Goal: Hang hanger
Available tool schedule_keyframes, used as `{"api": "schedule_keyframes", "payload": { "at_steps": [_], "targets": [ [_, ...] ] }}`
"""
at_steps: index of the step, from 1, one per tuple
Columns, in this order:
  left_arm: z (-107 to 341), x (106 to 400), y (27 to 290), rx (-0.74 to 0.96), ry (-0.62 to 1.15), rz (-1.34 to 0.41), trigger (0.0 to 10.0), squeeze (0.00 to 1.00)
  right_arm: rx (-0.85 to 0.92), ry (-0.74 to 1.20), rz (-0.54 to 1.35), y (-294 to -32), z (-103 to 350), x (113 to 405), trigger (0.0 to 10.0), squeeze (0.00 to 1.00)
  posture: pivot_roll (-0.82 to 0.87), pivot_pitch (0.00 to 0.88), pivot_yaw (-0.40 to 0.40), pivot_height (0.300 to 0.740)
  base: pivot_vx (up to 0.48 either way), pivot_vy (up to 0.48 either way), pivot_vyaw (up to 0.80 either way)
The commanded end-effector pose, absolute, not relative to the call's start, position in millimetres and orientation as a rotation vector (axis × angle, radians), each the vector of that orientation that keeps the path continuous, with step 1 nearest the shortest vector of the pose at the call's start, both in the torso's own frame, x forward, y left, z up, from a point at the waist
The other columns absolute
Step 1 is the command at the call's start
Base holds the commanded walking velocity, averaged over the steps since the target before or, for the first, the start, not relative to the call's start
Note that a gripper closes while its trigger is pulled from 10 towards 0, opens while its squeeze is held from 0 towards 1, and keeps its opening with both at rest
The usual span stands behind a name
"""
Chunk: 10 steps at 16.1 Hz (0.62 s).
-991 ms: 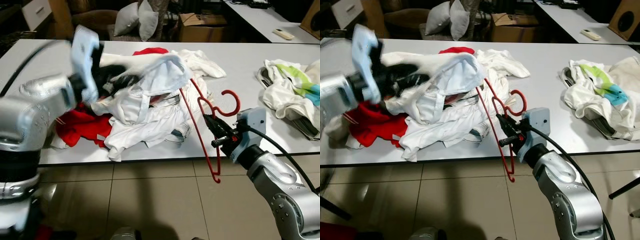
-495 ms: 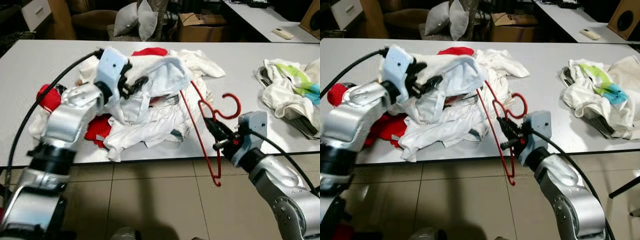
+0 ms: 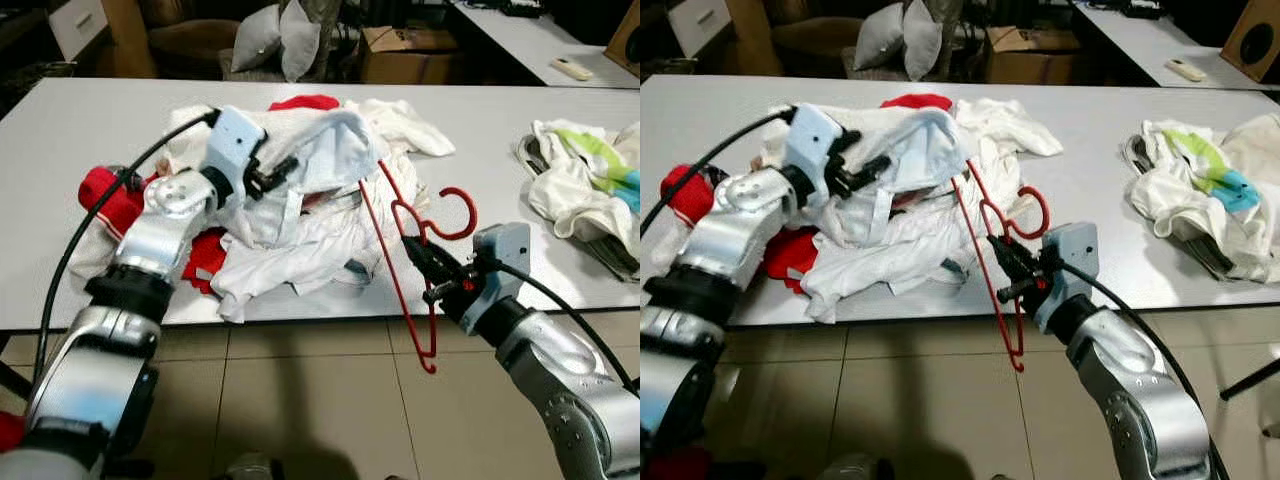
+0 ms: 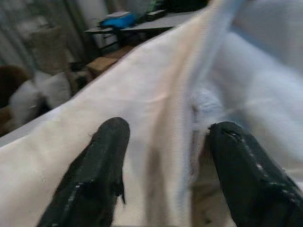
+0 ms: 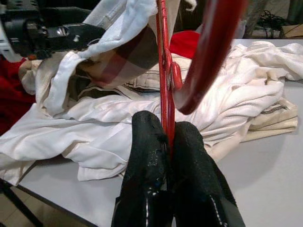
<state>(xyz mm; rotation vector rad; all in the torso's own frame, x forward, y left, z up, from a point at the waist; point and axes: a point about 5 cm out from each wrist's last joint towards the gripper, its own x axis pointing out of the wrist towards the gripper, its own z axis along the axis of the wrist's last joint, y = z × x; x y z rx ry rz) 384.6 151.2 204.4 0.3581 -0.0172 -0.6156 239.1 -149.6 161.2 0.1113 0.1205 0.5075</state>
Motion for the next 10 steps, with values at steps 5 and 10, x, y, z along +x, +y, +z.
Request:
{"api": "schedule_keyframes", "payload": {
  "at_steps": [5,10],
  "targets": [
    [212,394,151,0.428,-0.019,-0.661,0.0,0.0,0.099,0.084,0.522,-150,168,237,10.0,0.0,-0.01,0.0,0.0,0.74,0.0,0.0,0.0],
    [211,395,159,0.42,-0.013,-0.65,0.0,0.0,0.099,0.085,0.53,-149,168,238,10.0,0.0,-0.01,0.0,-0.005,0.74,0.0,0.0,0.0]
  ]
}}
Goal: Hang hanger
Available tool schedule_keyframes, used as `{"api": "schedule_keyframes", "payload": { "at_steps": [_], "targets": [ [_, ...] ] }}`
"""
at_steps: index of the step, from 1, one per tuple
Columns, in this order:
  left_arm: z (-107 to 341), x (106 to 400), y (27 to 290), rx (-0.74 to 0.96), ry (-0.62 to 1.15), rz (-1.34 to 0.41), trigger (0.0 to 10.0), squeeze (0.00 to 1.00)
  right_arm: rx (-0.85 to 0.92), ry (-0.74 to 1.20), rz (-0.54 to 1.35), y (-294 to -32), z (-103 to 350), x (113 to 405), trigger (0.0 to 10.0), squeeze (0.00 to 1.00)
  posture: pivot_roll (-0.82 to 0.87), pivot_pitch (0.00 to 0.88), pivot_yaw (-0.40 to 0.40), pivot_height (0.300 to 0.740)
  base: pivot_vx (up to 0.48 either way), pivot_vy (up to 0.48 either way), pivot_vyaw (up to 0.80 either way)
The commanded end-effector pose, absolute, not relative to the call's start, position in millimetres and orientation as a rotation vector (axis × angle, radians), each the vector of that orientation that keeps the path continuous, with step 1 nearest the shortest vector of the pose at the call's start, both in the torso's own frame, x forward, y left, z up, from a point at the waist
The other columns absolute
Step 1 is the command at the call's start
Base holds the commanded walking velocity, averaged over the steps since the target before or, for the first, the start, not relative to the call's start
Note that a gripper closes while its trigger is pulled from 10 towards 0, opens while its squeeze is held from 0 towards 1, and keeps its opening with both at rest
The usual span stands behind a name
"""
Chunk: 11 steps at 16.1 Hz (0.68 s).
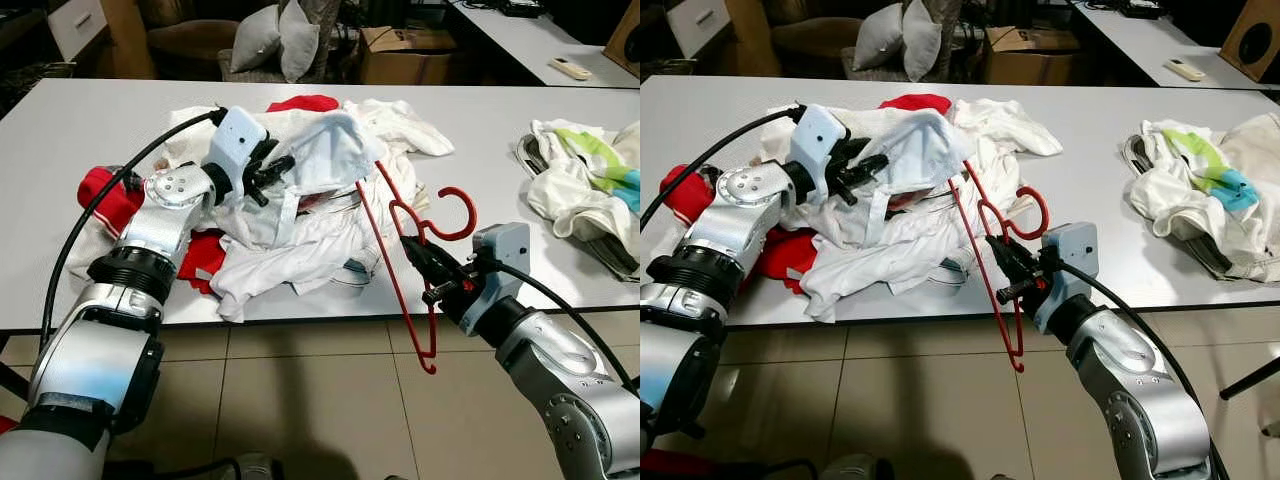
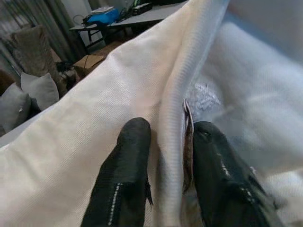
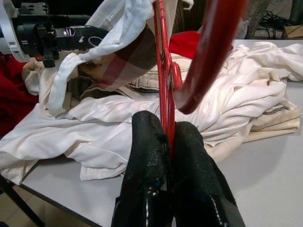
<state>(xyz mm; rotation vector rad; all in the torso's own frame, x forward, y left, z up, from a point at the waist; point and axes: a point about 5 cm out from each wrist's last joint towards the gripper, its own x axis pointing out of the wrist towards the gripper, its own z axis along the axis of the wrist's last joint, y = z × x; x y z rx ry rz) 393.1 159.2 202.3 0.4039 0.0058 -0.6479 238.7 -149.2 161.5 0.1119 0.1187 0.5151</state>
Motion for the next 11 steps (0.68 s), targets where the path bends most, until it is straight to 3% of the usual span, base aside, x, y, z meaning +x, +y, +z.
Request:
{"api": "schedule_keyframes", "payload": {
  "at_steps": [1,8,11],
  "targets": [
    [211,396,161,0.418,-0.011,-0.641,0.0,0.0,0.099,0.086,0.534,-148,168,238,10.0,0.0,-0.01,0.0,-0.006,0.74,0.0,0.0,0.0],
    [229,403,167,0.345,-0.061,-0.567,0.0,0.0,0.091,0.092,0.545,-149,168,235,10.0,0.0,-0.01,0.0,-0.005,0.74,0.0,0.0,0.0],
    [258,408,176,0.37,-0.124,-0.48,0.0,0.0,-0.058,0.218,0.625,-169,158,218,10.0,0.0,-0.01,0.0,-0.003,0.74,0.0,0.0,0.0]
  ]
}}
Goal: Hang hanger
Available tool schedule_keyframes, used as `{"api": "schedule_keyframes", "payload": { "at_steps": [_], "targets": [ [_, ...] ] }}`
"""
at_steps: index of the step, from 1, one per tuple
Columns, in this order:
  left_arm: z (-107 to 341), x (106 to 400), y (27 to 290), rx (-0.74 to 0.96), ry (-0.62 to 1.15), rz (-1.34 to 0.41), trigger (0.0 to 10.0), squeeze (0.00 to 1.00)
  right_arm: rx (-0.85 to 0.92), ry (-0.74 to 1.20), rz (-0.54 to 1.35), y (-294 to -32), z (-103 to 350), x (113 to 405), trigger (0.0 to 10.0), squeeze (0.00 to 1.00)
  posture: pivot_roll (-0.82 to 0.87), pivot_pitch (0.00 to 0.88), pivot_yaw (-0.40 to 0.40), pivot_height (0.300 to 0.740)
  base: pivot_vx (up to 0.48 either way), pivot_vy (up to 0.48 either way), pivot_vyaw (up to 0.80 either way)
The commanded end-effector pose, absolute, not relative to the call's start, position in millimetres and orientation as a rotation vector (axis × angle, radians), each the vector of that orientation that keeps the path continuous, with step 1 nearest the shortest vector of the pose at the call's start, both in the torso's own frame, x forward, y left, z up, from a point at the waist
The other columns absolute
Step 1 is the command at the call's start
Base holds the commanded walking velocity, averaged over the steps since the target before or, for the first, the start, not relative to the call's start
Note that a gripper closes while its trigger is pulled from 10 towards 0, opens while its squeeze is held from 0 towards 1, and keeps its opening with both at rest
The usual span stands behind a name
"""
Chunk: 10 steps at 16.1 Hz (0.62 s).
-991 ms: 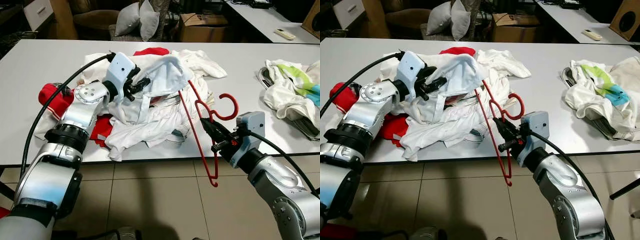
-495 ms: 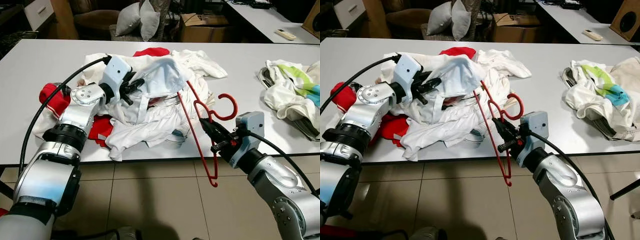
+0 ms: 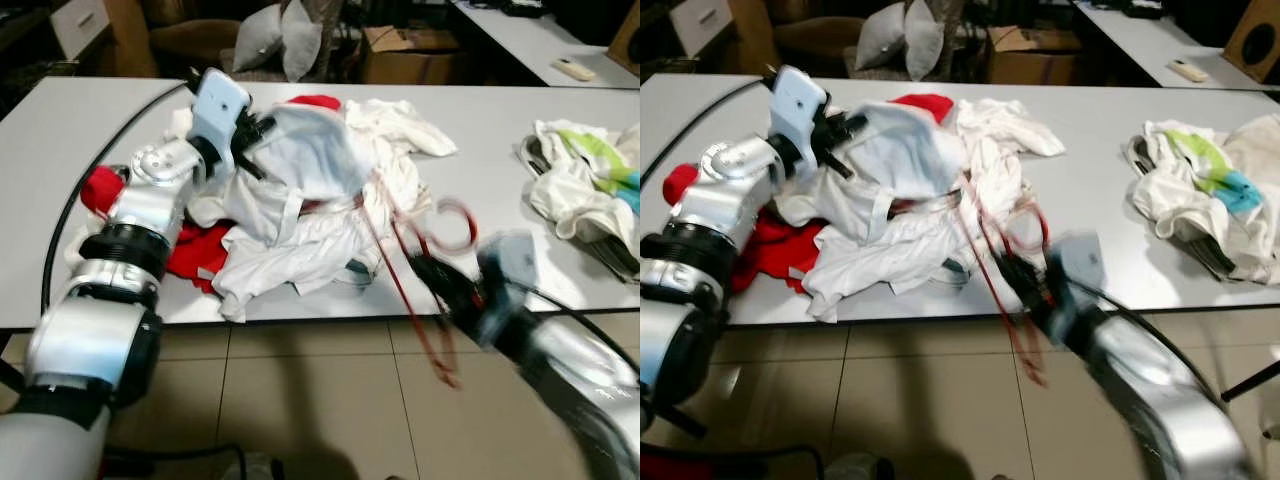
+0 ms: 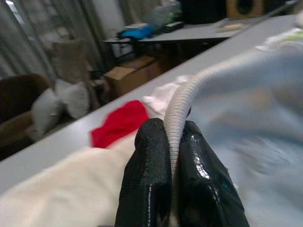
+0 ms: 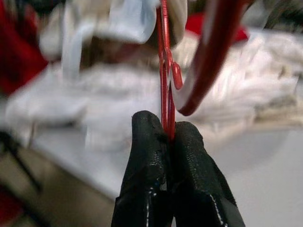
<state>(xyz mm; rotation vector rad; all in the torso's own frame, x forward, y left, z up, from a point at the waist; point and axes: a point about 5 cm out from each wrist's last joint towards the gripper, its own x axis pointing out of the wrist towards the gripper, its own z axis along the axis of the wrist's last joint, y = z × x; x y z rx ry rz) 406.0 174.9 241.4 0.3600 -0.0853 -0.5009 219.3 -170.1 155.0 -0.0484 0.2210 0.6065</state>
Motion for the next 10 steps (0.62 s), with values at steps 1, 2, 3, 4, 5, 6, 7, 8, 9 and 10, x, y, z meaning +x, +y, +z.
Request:
{"api": "schedule_keyframes", "payload": {
  "at_steps": [1,2,3,4,5,6,7,8,9,10],
  "targets": [
    [269,409,177,0.394,-0.152,-0.46,0.0,0.0,-0.097,0.244,0.628,-179,158,212,10.0,0.0,-0.01,0.003,0.001,0.74,0.0,0.0,0.0],
    [280,410,177,0.411,-0.179,-0.444,0.0,0.0,-0.115,0.269,0.633,-186,159,207,10.0,0.0,-0.01,0.003,0.001,0.74,0.0,0.0,0.0],
    [297,410,178,0.428,-0.228,-0.409,0.0,0.0,-0.163,0.328,0.654,-198,159,198,10.0,0.0,-0.01,0.002,0.007,0.74,0.0,0.0,0.0],
    [312,410,177,0.433,-0.267,-0.39,0.0,0.0,-0.2,0.385,0.676,-207,158,188,10.0,0.0,-0.01,0.001,0.009,0.74,0.0,0.0,0.0],
    [322,410,175,0.432,-0.287,-0.39,0.0,0.0,-0.208,0.434,0.701,-214,159,179,10.0,0.0,-0.01,0.001,0.01,0.74,0.0,0.0,0.0],
    [329,409,172,0.455,-0.301,-0.405,0.0,0.0,-0.232,0.481,0.724,-221,161,168,10.0,0.0,-0.01,0.0,0.012,0.74,0.0,0.0,0.0],
    [330,409,169,0.477,-0.301,-0.423,0.0,0.0,-0.221,0.485,0.74,-225,165,162,10.0,0.0,-0.02,0.0,0.016,0.74,0.0,0.0,0.0],
    [329,409,165,0.499,-0.292,-0.451,0.0,0.0,-0.153,0.419,0.762,-225,178,159,10.0,0.0,-0.02,0.0,0.018,0.74,0.0,0.0,0.0],
    [326,408,161,0.517,-0.283,-0.469,0.0,0.0,-0.105,0.354,0.78,-222,189,158,10.0,0.0,-0.02,0.0,0.018,0.74,0.0,0.0,0.0],
    [321,409,158,0.535,-0.266,-0.487,0.0,0.0,-0.056,0.262,0.803,-217,201,161,10.0,0.0,-0.03,0.002,0.026,0.74,0.0,0.0,0.0]
  ]
}}
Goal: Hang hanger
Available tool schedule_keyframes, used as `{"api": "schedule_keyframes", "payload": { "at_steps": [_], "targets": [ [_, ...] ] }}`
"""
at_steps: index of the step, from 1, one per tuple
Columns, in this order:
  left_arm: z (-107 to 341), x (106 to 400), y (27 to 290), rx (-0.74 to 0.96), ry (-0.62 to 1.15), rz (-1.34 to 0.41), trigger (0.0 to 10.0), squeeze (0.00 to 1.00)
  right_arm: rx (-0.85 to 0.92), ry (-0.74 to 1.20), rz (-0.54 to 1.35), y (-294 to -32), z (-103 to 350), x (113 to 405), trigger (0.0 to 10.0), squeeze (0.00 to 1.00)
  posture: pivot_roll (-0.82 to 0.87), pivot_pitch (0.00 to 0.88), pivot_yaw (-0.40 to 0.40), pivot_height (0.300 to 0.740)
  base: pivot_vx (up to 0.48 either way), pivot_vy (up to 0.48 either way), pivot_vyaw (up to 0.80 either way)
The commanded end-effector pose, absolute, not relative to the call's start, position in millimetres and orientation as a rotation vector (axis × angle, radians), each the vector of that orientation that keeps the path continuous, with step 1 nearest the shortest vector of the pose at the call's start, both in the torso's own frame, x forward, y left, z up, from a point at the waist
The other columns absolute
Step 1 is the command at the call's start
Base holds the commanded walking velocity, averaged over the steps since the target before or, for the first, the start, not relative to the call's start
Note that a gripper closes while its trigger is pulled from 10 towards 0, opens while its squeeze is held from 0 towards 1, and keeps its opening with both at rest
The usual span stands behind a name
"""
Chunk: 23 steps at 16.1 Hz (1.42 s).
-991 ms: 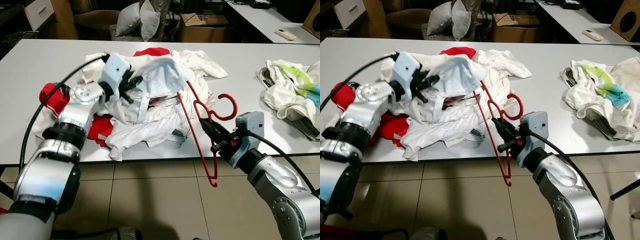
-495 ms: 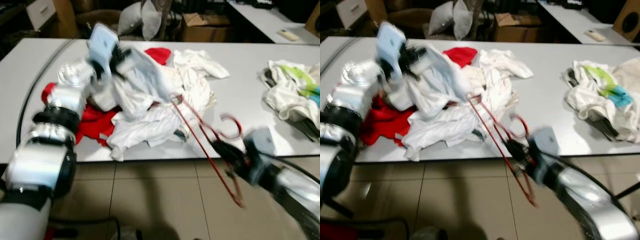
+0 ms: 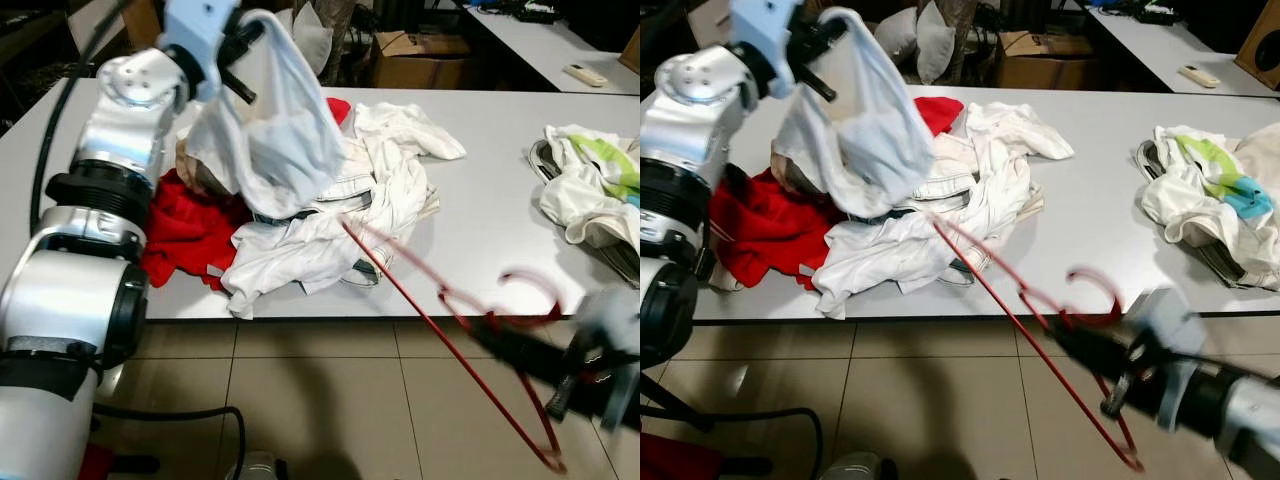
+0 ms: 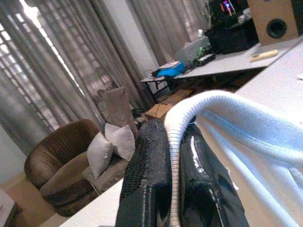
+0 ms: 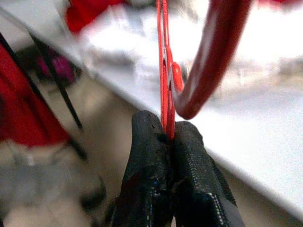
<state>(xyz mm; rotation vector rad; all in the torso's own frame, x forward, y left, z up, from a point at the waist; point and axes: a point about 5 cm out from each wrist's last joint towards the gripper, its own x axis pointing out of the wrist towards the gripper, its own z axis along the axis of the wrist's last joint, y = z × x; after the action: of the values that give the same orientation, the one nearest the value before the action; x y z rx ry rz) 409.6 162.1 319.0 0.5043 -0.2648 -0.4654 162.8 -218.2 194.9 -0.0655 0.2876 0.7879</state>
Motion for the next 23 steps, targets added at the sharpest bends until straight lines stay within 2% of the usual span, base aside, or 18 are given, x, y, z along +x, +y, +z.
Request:
{"api": "schedule_keyframes", "payload": {
  "at_steps": [1,4,7,11,14,16,19,21,22,23],
  "targets": [
    [315,409,154,0.563,-0.248,-0.506,0.0,0.0,-0.02,0.179,0.817,-211,210,167,10.0,0.0,-0.03,0.003,0.024,0.74,0.0,0.0,0.0],
    [304,405,145,0.612,-0.223,-0.567,0.0,0.0,0.045,0.1,0.84,-195,214,181,10.0,0.0,-0.02,0.003,0.014,0.74,0.0,0.0,0.0],
    [304,395,141,0.637,-0.231,-0.61,0.0,0.0,0.056,0.207,0.768,-181,193,205,10.0,0.0,0.0,0.004,-0.003,0.74,0.0,0.0,0.0],
    [303,388,146,0.657,-0.217,-0.598,0.0,0.0,0.07,0.276,0.773,-172,181,208,10.0,0.0,0.01,0.007,-0.012,0.74,0.0,0.0,0.0],
    [293,375,132,0.604,-0.19,-0.701,0.0,0.0,0.12,0.259,0.707,-170,178,223,10.0,0.0,0.01,0.009,0.005,0.74,0.0,0.0,0.0],
    [270,363,124,0.601,-0.131,-0.775,0.0,0.0,0.239,0.237,0.678,-159,175,235,10.0,0.0,0.01,0.01,0.011,0.74,0.0,0.0,0.0],
    [263,353,126,0.606,-0.084,-0.809,0.0,0.0,0.355,0.235,0.585,-156,172,252,10.0,0.0,0.02,0.01,0.004,0.74,0.0,0.0,0.0],
    [255,346,139,0.666,-0.003,-0.823,0.0,0.0,0.578,0.179,0.493,-151,179,274,10.0,0.0,0.04,0.009,-0.002,0.74,0.0,0.0,0.0],
    [254,344,139,0.658,0.013,-0.836,0.0,0.0,0.624,0.17,0.486,-148,181,278,10.0,0.0,0.04,0.009,-0.002,0.74,0.0,0.0,0.0],
    [256,338,132,0.555,0.031,-0.892,1.7,0.0,0.751,0.157,0.48,-134,185,290,10.0,0.0,0.04,0.006,0.002,0.74,0.0,0.0,0.0]
  ]
}}
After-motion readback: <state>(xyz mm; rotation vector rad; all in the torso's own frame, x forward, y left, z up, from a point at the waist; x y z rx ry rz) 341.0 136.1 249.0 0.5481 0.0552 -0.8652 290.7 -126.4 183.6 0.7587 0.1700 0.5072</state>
